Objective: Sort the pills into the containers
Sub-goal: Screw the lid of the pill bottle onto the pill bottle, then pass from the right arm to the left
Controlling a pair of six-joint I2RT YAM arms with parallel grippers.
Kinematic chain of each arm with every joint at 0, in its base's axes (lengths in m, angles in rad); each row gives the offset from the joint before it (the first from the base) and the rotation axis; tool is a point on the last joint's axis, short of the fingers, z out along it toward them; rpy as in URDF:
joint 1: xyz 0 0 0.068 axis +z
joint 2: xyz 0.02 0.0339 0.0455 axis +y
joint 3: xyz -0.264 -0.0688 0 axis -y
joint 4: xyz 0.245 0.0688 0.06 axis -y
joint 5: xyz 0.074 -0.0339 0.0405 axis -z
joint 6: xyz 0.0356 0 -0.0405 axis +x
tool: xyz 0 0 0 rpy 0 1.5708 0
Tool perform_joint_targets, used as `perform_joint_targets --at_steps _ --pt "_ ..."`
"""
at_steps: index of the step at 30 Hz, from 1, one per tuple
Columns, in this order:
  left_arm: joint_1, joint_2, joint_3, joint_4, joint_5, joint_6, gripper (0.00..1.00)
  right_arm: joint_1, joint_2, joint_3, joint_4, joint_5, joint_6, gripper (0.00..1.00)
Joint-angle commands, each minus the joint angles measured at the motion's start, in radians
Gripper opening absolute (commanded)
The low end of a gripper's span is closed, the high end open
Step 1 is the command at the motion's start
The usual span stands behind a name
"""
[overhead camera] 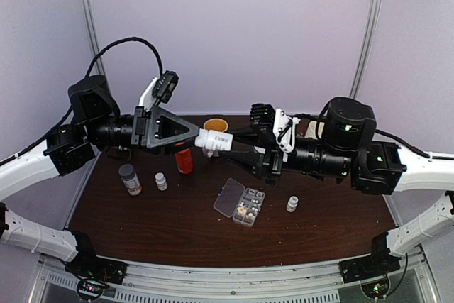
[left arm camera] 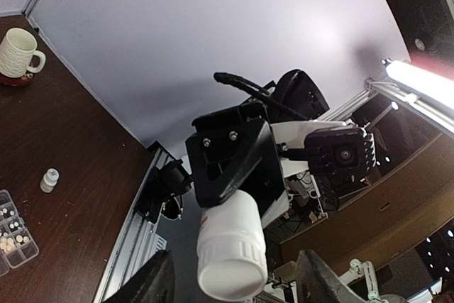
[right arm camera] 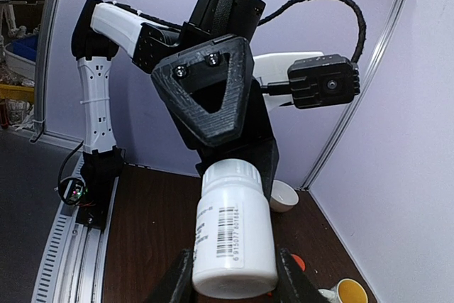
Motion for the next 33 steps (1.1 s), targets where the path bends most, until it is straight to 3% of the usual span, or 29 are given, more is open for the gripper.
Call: perform_joint_targets --at_steps 1,9,15,19,27,29,33 --pt "-0.006 0.005 0.0 0.057 0.025 -0.011 0.59 0.008 -0.002 0.035 -0.006 0.032 -0.015 0.0" --pt "-0.006 0.012 0.022 -0.002 0.028 0.018 0.57 0.008 0.008 0.04 -0.025 0.053 -0.013 0.0" --pt "-0.006 0.016 0.022 -0.02 0.033 0.024 0.41 0.008 0.013 0.041 -0.037 0.051 -0.011 0.0" --pt "-0.006 0.015 0.022 -0.022 0.033 0.025 0.4 0.008 0.012 0.041 -0.041 0.038 -0.011 0.0" --pt "-0.006 0.022 0.05 -0.115 0.029 0.111 0.12 0.009 0.042 0.105 -0.108 0.03 0.054 0.0" --pt "-0.006 0.023 0.062 -0.137 0.022 0.141 0.02 0.009 0.048 0.122 -0.134 0.005 0.104 0.0" --pt "-0.005 0.028 0.084 -0.169 0.019 0.193 0.0 0.002 0.057 0.142 -0.138 -0.035 0.233 0.0"
